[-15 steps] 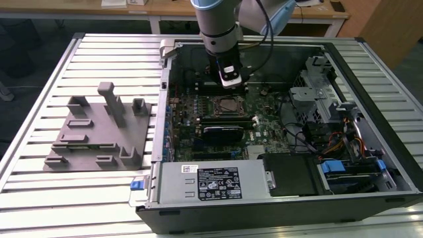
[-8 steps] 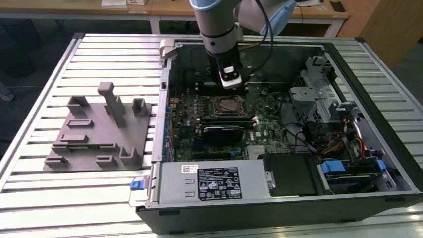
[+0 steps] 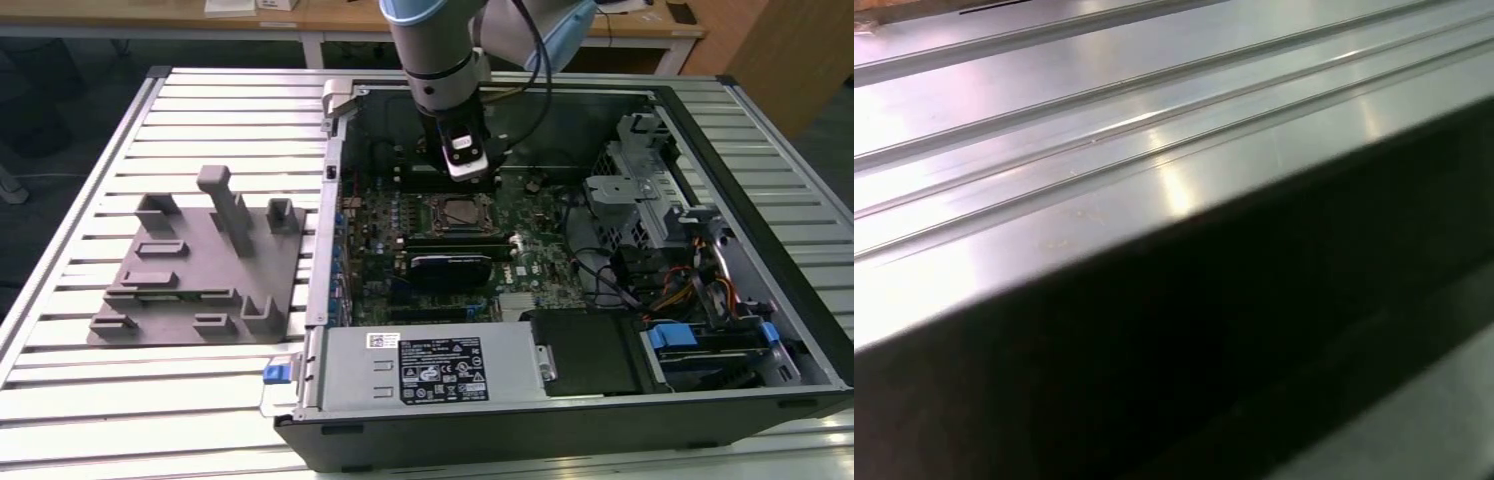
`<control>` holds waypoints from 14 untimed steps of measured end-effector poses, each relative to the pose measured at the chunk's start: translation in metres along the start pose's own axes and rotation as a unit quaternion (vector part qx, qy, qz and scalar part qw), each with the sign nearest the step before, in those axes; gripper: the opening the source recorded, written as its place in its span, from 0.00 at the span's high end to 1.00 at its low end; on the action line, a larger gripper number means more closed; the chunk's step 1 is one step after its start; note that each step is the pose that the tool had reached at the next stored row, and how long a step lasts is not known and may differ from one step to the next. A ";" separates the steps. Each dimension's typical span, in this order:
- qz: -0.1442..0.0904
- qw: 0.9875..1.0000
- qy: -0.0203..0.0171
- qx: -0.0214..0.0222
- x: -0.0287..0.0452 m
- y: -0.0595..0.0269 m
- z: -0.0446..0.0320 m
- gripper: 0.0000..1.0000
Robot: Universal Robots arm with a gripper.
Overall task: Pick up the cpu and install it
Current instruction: 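Install the first cpu locking lever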
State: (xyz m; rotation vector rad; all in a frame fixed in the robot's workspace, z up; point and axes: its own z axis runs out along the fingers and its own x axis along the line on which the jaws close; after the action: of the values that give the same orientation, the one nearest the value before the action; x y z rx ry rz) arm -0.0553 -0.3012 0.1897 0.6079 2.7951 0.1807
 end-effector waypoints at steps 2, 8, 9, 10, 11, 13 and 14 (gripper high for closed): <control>0.000 1.000 0.000 0.000 0.0000 -0.0001 0.0001 0.89; 0.000 1.000 0.000 0.000 -0.0013 -0.0029 -0.0002 0.89; 0.000 1.000 0.000 0.000 -0.0015 -0.0034 -0.0002 0.89; 0.000 1.000 0.000 0.000 -0.0017 -0.0038 -0.0002 0.89; 0.000 1.000 0.000 0.000 -0.0019 -0.0041 -0.0003 0.89; 0.000 1.000 0.000 0.000 -0.0022 -0.0048 -0.0003 0.89; 0.000 1.000 0.000 -0.001 -0.0023 -0.0051 -0.0003 0.89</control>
State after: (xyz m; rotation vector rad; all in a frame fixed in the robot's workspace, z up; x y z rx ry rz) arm -0.0553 -0.3068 0.1896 0.6082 2.7947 0.1826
